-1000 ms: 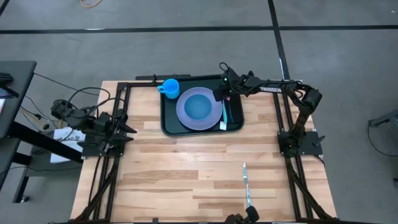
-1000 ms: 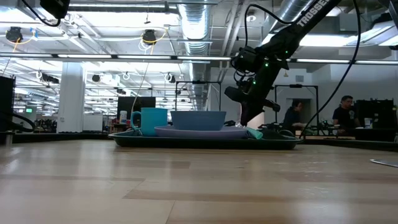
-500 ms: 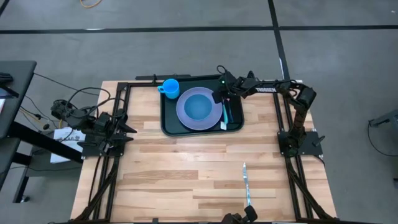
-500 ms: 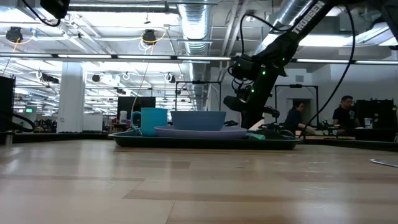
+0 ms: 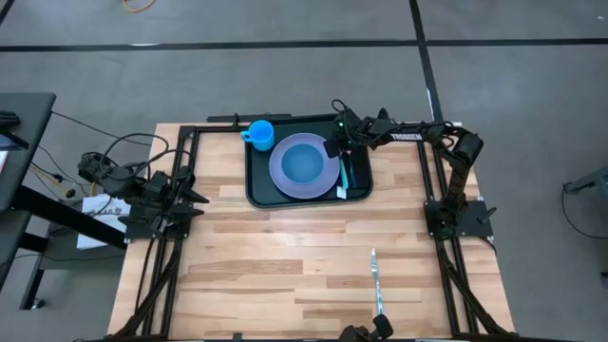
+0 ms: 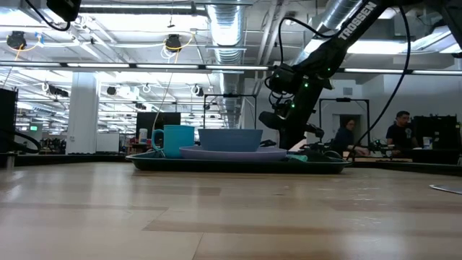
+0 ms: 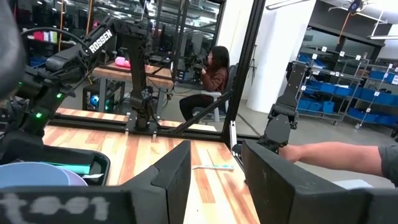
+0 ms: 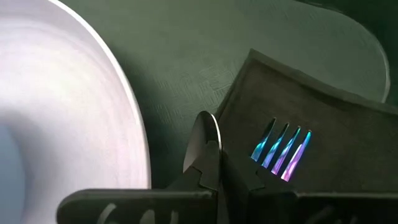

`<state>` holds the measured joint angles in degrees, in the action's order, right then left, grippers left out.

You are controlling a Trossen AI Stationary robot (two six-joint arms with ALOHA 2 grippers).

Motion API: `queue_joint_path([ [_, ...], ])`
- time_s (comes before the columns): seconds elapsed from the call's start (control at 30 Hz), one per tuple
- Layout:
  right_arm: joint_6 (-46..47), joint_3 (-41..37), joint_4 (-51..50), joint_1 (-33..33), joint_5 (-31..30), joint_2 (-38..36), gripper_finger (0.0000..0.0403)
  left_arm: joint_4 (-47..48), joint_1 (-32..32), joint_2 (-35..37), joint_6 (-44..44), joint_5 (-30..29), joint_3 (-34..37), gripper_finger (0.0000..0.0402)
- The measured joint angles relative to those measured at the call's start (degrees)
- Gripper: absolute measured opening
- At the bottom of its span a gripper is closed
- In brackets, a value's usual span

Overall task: Set up tray
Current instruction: Put the blue spoon on the black napkin to the left of the blue fork

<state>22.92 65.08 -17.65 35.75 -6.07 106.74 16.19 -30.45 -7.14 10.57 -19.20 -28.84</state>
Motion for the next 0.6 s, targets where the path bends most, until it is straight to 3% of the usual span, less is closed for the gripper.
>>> queue_joint_path([
  [0.6, 0.0, 0.0, 0.0, -0.1, 0.0, 0.0, 0.0000, 0.9, 0.0, 0.0, 0.0, -0.6, 0.0, 0.0132],
])
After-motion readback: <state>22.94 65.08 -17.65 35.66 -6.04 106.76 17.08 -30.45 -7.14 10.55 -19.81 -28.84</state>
